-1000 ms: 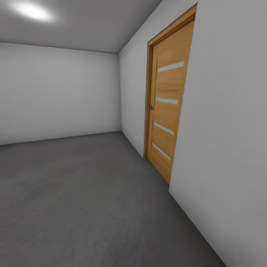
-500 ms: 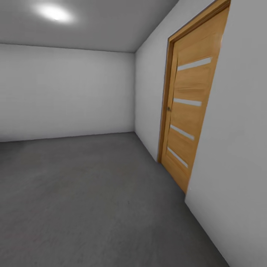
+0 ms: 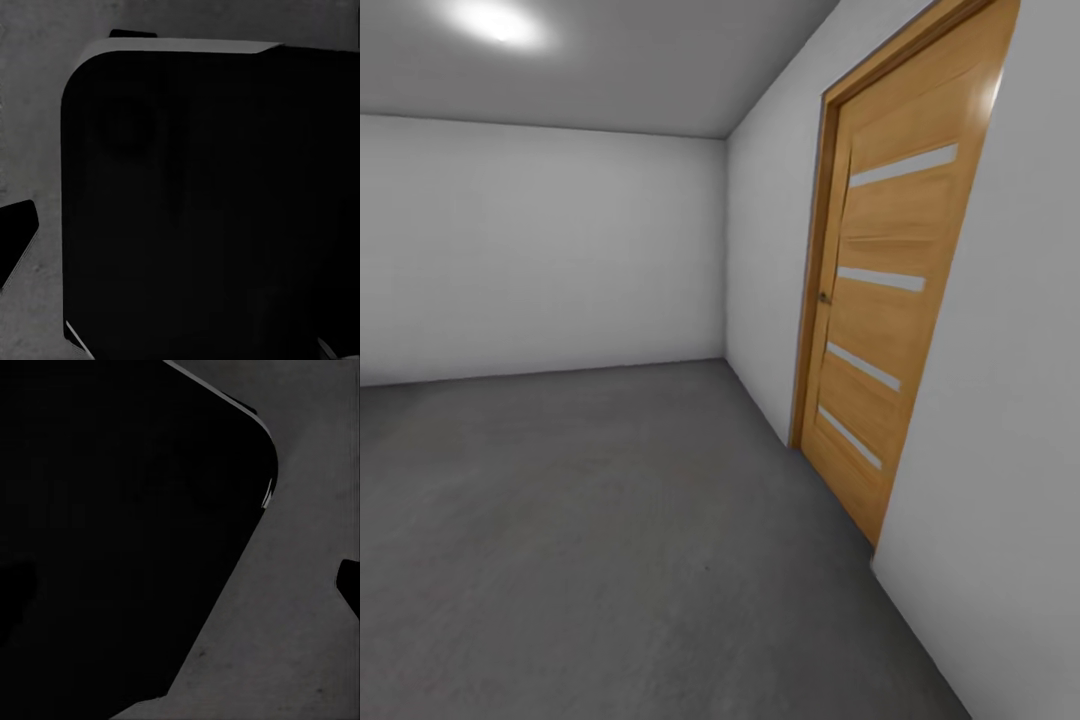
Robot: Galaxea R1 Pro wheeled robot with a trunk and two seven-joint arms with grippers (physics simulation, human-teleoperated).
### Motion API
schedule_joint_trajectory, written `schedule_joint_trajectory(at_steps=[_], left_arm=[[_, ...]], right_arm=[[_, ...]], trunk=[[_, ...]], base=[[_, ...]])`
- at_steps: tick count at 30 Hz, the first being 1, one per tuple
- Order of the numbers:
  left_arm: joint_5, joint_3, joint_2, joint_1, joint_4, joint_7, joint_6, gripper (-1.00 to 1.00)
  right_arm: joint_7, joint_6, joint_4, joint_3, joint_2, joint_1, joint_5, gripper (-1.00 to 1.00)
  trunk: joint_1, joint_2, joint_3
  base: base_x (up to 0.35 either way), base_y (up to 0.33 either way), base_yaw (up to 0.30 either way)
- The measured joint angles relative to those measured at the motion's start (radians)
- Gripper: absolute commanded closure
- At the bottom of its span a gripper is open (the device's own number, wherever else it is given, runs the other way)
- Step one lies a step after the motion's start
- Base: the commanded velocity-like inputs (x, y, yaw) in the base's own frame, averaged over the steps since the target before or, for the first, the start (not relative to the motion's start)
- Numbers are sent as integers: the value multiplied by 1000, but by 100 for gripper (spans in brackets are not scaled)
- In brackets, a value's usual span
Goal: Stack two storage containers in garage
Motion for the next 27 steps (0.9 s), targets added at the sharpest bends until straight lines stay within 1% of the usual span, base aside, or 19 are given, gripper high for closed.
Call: schedule_joint_trajectory(at_steps=[22, 27], left_arm=[[1, 0, 0, 0, 0, 0, 3, -100], [1, 0, 0, 0, 0, 0, 3, -100]], right_arm=[[0, -1, 0, 0, -3, 0, 1, -100], [0, 0, 0, 0, 2, 0, 0, -100]], trunk=[[0, 0, 0], [0, 0, 0]], base=[[322, 0, 0], [322, 0, 0]])
